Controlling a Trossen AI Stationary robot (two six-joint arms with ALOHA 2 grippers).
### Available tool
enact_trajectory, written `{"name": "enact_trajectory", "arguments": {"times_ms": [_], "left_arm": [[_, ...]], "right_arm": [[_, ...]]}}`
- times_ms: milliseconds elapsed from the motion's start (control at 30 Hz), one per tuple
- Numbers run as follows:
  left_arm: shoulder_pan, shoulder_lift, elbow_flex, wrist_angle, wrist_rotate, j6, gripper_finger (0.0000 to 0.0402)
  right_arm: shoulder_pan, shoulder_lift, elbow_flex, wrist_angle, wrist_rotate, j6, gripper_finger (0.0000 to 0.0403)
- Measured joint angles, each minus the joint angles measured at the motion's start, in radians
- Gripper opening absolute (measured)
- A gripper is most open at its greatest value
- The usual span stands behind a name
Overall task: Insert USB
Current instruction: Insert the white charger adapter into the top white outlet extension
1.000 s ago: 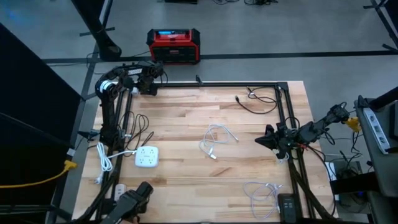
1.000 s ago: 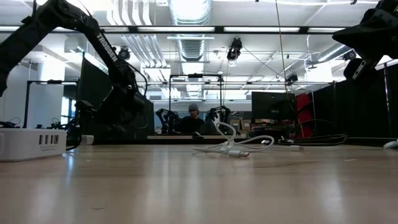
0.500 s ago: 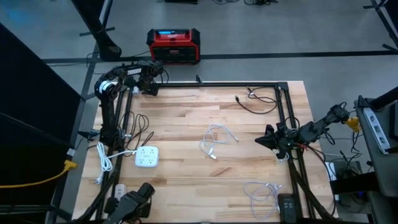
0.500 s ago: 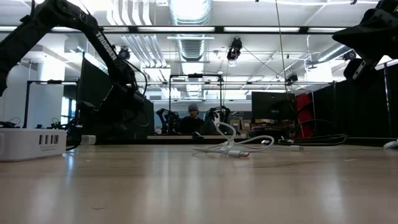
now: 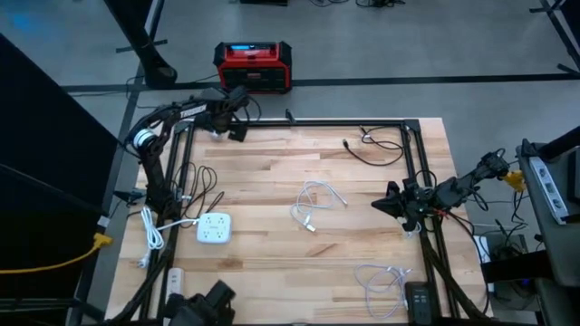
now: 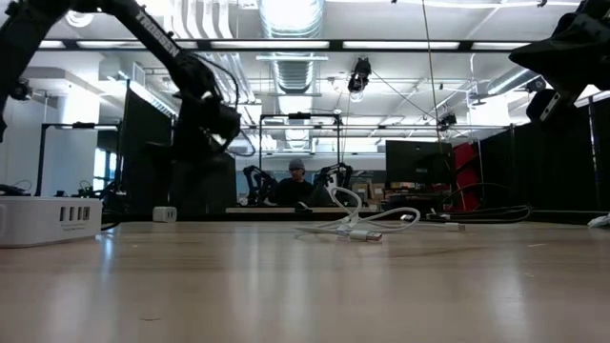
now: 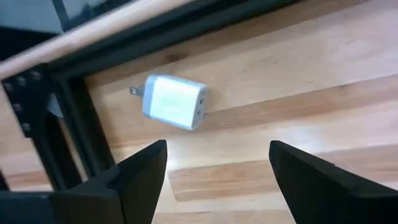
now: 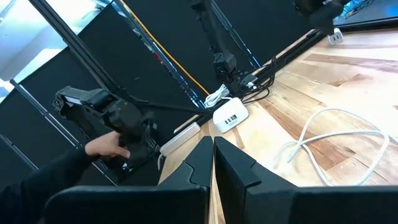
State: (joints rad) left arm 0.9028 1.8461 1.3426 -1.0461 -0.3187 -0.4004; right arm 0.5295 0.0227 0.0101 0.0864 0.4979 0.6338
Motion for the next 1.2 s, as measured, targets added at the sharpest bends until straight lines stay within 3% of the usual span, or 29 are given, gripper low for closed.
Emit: {"name": "enact_trajectory", "arguments": {"times_ms": [100, 400, 533, 667, 767, 933, 1067, 1200], "left_arm": [[0.008, -0.007, 0.0, -0.003, -0.03, 0.109, 0.0274], [-0.036, 0.0, -0.012, -0.017, -0.054, 0.792, 0.0274], [-0.054, 0.012, -0.031, 0.018, -0.13, 0.984, 0.0274], [-0.028, 0.04, -0.041, 0.027, -0.177, 1.028, 0.0272], [-0.007, 0.065, -0.042, 0.041, -0.204, 1.028, 0.0249], [-0.004, 0.101, -0.042, 0.096, -0.17, 1.02, 0.0159], [0.0, 0.128, -0.04, 0.11, -0.202, 1.027, 0.0084], [0.002, 0.146, -0.039, 0.126, -0.263, 1.015, 0.0047]], "right_arm": [[0.0, 0.0, 0.0, 0.0, 0.0, 0.0, 0.0], [0.0, 0.0, 0.0, 0.0, 0.001, 0.001, 0.0], [0.0, 0.0, 0.0, 0.0, 0.002, 0.001, 0.0], [0.0, 0.0, 0.0, 0.001, 0.003, 0.001, 0.0], [0.0, 0.0, 0.0, 0.001, 0.003, 0.001, 0.0], [0.0, 0.0, 0.0, 0.001, 0.003, 0.001, 0.0], [0.0, 0.0, 0.0, 0.002, 0.003, 0.002, 0.0], [0.0, 0.0, 0.0, 0.003, 0.003, 0.01, 0.0]]}}
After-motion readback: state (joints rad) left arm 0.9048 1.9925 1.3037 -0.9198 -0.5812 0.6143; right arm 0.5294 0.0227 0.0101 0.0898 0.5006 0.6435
